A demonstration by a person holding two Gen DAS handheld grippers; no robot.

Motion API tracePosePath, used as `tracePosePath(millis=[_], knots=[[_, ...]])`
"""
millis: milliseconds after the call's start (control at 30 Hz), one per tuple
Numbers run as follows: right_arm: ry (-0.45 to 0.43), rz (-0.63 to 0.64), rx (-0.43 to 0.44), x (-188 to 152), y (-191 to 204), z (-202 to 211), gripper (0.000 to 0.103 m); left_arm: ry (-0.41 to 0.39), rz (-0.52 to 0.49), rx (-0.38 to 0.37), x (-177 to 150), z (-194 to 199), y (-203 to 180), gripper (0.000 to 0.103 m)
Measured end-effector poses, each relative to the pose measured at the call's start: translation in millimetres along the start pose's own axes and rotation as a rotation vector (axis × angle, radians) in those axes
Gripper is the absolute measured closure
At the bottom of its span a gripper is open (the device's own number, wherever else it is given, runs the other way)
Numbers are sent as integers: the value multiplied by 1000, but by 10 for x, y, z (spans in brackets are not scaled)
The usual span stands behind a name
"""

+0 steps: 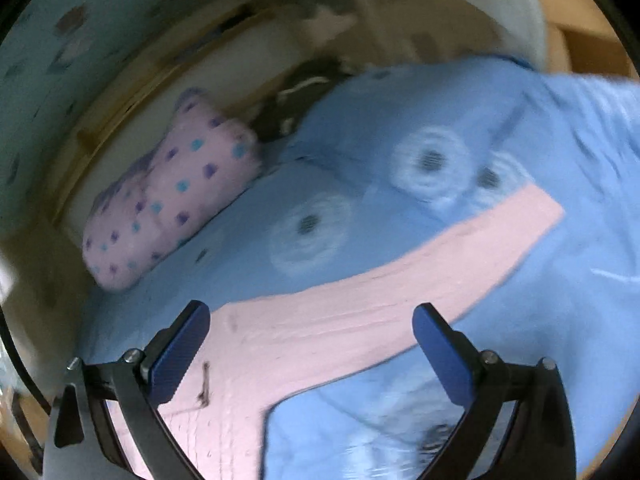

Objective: Fold small clothes
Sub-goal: 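Move the right tool to the other sleeve cuff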

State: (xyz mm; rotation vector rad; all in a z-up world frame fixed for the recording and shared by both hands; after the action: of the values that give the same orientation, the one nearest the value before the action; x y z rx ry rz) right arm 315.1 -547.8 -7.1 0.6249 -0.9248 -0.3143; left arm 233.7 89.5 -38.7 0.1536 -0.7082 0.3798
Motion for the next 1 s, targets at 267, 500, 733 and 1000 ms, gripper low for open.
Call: tracePosePath(millis=[267,500,733,1000], knots=[[-3,-164,-84,206,-1194,91,0,-4,-47,10,-31,-12,-87,67],[60,-221,-51,191,-1562,-172,4,23,-42,8,-57,-63,-94,67],[96,-289,-82,109,-1892,-499,13,63,-54,7,-107,-164,-136,67],[-36,-329,-67,387,-2140,-525,22,87,-73,7,-155,-212,-154,67]])
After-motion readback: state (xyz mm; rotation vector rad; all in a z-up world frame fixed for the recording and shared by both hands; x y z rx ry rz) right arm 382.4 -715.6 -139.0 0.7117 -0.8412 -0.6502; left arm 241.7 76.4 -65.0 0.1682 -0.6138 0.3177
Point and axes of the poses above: each gripper's, at about its wrist camera, not at the fingertips, and z roughly against the way its jaws point, y to its left, x to its top, the point moved 7 cm from there along -z, roughly the way its jaws point, and after that the axes turned 13 degrees about x, right-handed, at the moved point
